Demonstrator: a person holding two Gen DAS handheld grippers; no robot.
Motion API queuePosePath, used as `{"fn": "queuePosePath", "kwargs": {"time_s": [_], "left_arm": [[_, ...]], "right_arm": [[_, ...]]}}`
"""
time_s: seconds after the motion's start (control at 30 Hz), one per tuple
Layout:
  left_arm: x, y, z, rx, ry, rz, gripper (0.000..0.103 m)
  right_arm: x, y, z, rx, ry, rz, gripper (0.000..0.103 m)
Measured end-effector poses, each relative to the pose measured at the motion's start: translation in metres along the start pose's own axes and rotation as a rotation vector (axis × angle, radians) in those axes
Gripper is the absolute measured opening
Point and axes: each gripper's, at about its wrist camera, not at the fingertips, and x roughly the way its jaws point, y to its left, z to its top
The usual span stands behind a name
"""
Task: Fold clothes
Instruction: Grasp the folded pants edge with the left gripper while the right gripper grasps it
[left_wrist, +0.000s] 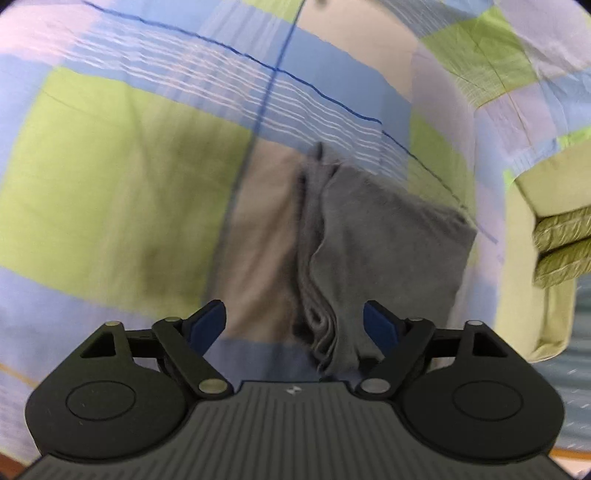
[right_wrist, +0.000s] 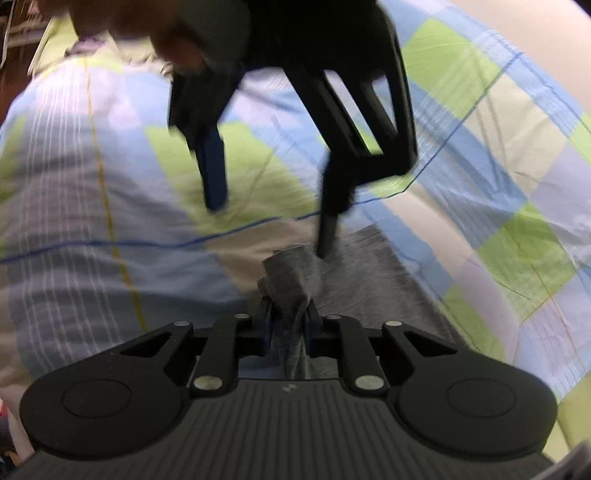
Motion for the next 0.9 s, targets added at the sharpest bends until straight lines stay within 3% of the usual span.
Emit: {"fn": "queuePosePath", "kwargs": {"time_s": [0.1, 0.17, 0.2, 0.23, 0.27, 0.3, 0.33, 0.43, 0.57, 0.63, 0.7, 0.77, 0.9], "left_arm": [[0.017, -0.002, 0.013, -0.038, 0.013, -0.054, 0.08], [0.024, -0.006, 0.017, -0.011, 0.003, -0.069, 0.064], [0.027, -0.009, 0.019, 0.017, -0.002, -0.061, 0.037], [0.032, -0.013, 0.02, 0.066, -0.01, -0.032, 0.019], [0.035, -0.016, 0.021, 0.106, -0.017, -0.01, 0.019], [0.036, -0.017, 0.02, 0.129, -0.021, -0.003, 0.019], [0.037, -0.02, 0.017, 0.17, -0.03, 0.008, 0.019], [0.036, -0.028, 0.012, 0.245, -0.043, 0.041, 0.023], [0.038, -0.026, 0.012, 0.222, -0.037, 0.043, 0.029], [0.039, -0.023, 0.014, 0.207, -0.032, 0.035, 0.03], [0.04, -0.023, 0.015, 0.199, -0.029, 0.032, 0.03], [0.042, -0.024, 0.017, 0.198, -0.02, 0.033, 0.03], [0.044, -0.022, 0.026, 0.202, 0.007, 0.022, 0.031]], "right_arm": [[-0.009, -0.011, 0.001, 0.031, -0.035, -0.01, 0.012], [-0.012, -0.017, 0.0, 0.043, -0.052, -0.014, 0.012], [-0.013, -0.021, -0.001, 0.055, -0.058, -0.012, 0.012], [-0.015, -0.022, -0.001, 0.064, -0.058, -0.008, 0.017], [-0.016, -0.025, -0.002, 0.083, -0.041, -0.001, 0.026], [-0.017, -0.029, -0.004, 0.111, -0.014, 0.009, 0.046], [-0.018, -0.031, -0.006, 0.132, -0.002, 0.014, 0.05], [-0.032, -0.057, -0.023, 0.287, 0.032, 0.032, 0.05], [-0.058, -0.137, -0.077, 0.708, 0.114, 0.011, 0.051], [-0.055, -0.18, -0.123, 0.991, 0.125, 0.08, 0.052], [-0.048, -0.201, -0.16, 1.221, 0.098, 0.227, 0.048], [-0.04, -0.209, -0.185, 1.356, 0.099, 0.313, 0.042], [-0.029, -0.215, -0.209, 1.488, 0.06, 0.437, 0.042]]}}
